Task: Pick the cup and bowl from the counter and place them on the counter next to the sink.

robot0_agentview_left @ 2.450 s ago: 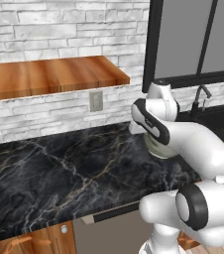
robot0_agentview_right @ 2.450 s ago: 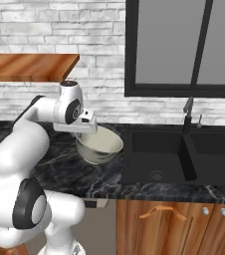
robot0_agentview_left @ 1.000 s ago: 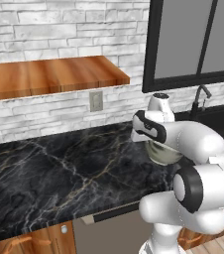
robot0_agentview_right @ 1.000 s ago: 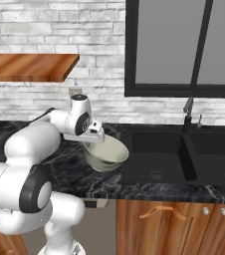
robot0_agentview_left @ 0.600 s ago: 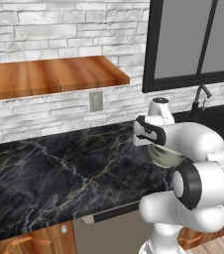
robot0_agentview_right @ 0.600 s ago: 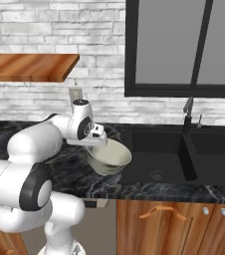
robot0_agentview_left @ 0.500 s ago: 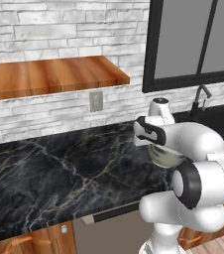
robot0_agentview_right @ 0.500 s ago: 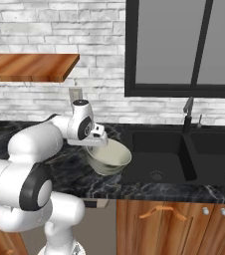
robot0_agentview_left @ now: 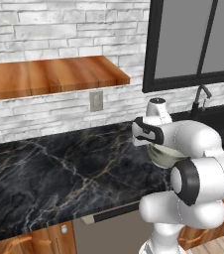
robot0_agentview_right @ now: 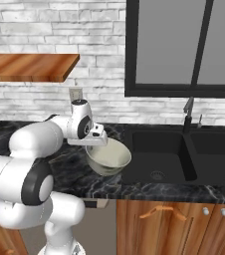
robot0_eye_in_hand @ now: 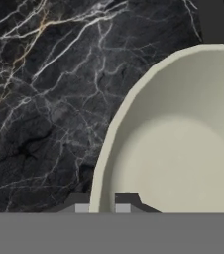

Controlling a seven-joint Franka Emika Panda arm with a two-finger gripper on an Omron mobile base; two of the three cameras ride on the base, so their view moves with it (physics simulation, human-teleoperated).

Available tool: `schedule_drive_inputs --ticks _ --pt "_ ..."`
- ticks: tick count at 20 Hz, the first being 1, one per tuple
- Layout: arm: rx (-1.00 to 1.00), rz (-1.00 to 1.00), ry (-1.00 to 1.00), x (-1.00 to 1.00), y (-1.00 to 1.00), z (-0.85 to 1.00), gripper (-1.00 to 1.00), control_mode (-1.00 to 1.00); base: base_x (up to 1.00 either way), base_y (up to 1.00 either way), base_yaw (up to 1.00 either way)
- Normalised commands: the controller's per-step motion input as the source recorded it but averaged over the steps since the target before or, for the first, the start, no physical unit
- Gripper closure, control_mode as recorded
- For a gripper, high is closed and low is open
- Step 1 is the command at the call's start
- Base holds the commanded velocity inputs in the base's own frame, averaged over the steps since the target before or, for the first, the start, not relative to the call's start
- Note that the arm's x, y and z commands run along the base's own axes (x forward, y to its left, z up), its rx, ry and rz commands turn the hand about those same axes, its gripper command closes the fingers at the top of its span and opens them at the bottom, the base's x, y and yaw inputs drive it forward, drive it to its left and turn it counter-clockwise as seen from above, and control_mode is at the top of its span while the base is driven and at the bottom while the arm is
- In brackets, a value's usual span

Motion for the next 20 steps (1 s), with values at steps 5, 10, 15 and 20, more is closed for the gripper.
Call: schedule_drive_inputs --ticks 5,10,15,20 --pt "0.0 0.0 0.0 0.0 0.0 -0.04 1.0 -1.0 0.0 0.0 0.0" --pt "0.0 0.0 0.0 0.0 0.03 0.0 -1.0 -1.0 0.0 0.0 0.0" --pt "0.0 0.0 0.0 0.0 0.01 0.0 -1.0 -1.0 0.0 0.0 0.0" --pt "0.0 0.0 0.0 0.0 0.0 0.02 -1.0 -1.0 0.0 0.0 0.0"
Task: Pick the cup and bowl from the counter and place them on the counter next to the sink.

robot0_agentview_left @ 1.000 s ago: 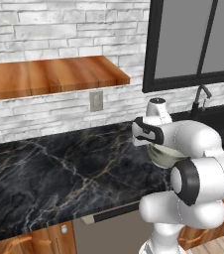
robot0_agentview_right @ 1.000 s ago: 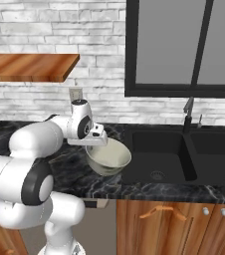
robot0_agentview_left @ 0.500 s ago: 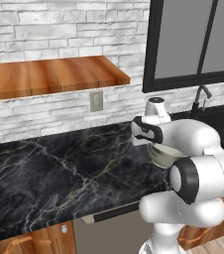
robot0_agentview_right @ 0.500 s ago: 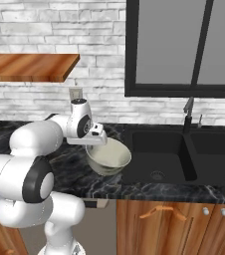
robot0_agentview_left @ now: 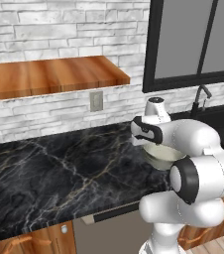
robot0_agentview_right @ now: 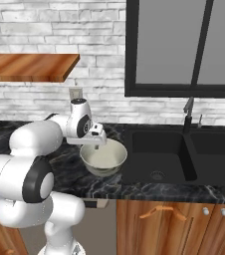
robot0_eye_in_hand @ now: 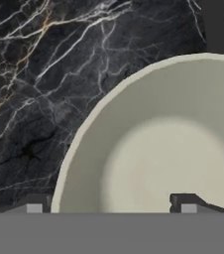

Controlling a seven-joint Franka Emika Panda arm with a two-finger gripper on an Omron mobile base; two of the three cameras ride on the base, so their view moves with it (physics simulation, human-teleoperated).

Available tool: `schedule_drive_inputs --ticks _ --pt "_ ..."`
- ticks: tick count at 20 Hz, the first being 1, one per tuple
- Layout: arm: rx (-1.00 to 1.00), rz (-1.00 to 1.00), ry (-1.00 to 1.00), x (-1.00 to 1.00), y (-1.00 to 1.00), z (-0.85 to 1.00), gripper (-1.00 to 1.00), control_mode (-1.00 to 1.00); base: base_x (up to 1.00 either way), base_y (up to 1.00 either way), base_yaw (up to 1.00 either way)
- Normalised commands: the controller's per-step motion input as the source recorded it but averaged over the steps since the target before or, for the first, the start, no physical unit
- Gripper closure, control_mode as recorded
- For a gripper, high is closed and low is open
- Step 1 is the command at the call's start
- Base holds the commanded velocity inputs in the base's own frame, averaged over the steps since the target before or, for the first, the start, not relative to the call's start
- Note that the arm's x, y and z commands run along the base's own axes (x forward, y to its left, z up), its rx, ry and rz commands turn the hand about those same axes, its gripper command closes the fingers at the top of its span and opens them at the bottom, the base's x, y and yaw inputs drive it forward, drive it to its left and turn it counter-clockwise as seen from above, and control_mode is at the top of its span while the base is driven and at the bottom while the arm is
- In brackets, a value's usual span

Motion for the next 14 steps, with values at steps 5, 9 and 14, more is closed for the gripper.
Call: schedule_drive_inputs --ticks 5,9,14 --pt "0.0 0.0 -0.02 0.0 0.0 0.51 -1.0 -1.0 0.0 0.0 0.0" --pt "0.0 0.01 -0.09 -0.1 0.0 0.94 -1.0 -1.0 0.0 0.0 0.0" --pt "0.04 0.0 -0.01 -0.8 0.0 0.39 -1.0 -1.0 0.0 0.0 0.0"
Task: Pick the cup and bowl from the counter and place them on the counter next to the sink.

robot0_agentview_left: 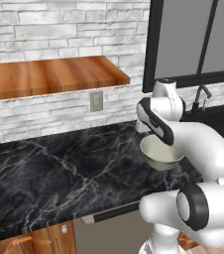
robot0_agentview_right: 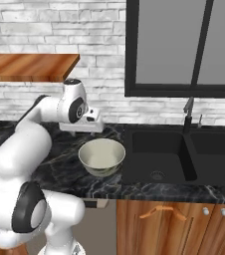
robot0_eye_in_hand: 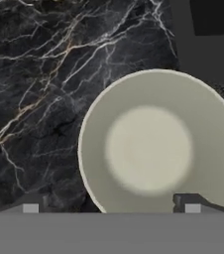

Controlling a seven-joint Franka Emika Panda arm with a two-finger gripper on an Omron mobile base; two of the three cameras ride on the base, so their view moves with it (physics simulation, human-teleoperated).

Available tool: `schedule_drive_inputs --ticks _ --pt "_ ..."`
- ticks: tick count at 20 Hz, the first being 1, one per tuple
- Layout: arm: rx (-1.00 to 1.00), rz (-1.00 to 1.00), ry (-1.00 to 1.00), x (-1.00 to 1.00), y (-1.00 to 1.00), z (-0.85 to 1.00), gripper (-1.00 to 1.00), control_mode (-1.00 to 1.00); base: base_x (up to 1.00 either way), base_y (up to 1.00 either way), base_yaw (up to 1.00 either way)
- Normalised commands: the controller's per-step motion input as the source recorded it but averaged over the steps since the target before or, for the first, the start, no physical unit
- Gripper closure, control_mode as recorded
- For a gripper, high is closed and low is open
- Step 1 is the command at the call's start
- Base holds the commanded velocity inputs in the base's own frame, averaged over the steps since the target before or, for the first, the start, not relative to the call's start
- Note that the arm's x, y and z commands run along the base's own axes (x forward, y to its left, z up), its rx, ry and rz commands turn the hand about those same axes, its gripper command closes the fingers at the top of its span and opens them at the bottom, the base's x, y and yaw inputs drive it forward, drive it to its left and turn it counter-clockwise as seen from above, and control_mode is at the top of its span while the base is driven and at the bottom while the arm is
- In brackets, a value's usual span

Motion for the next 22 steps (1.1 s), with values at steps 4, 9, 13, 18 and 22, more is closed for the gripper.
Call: schedule_drive_inputs --ticks 4,9,13,18,22 --pt "0.06 0.03 0.0 -1.0 0.0 0.2 -1.0 -1.0 0.0 0.0 0.0" --pt "0.04 0.02 0.0 -0.94 0.0 0.15 -1.0 -1.0 0.0 0.0 0.0" --pt "0.02 0.0 0.0 -0.87 0.0 0.16 -1.0 -1.0 0.0 0.0 0.0" --pt "0.0 0.0 0.0 -0.61 0.01 0.07 -1.0 -1.0 0.0 0.0 0.0" --pt "0.0 0.0 0.0 -0.3 0.0 0.0 -1.0 -1.0 0.0 0.0 0.0"
